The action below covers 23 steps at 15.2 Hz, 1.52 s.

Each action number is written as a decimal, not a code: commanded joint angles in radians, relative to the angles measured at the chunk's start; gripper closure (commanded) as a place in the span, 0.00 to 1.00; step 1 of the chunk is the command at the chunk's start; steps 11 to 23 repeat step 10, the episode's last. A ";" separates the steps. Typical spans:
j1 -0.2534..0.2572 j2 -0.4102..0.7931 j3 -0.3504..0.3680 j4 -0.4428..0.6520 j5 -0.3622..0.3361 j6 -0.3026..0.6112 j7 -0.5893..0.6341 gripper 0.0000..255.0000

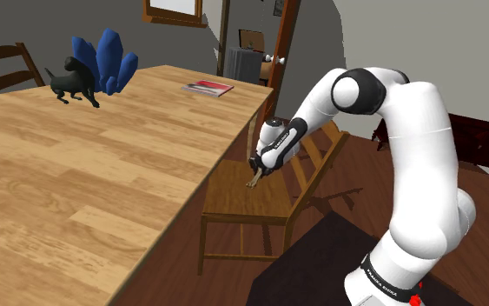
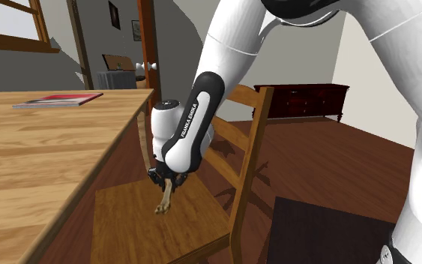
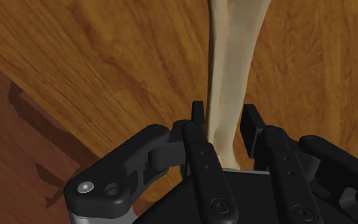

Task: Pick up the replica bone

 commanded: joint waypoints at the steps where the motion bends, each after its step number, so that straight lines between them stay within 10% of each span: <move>1: -0.006 -0.024 0.006 -0.007 0.003 -0.016 -0.008 1.00; 23: -0.021 -0.112 0.026 -0.029 0.019 -0.082 -0.034 1.00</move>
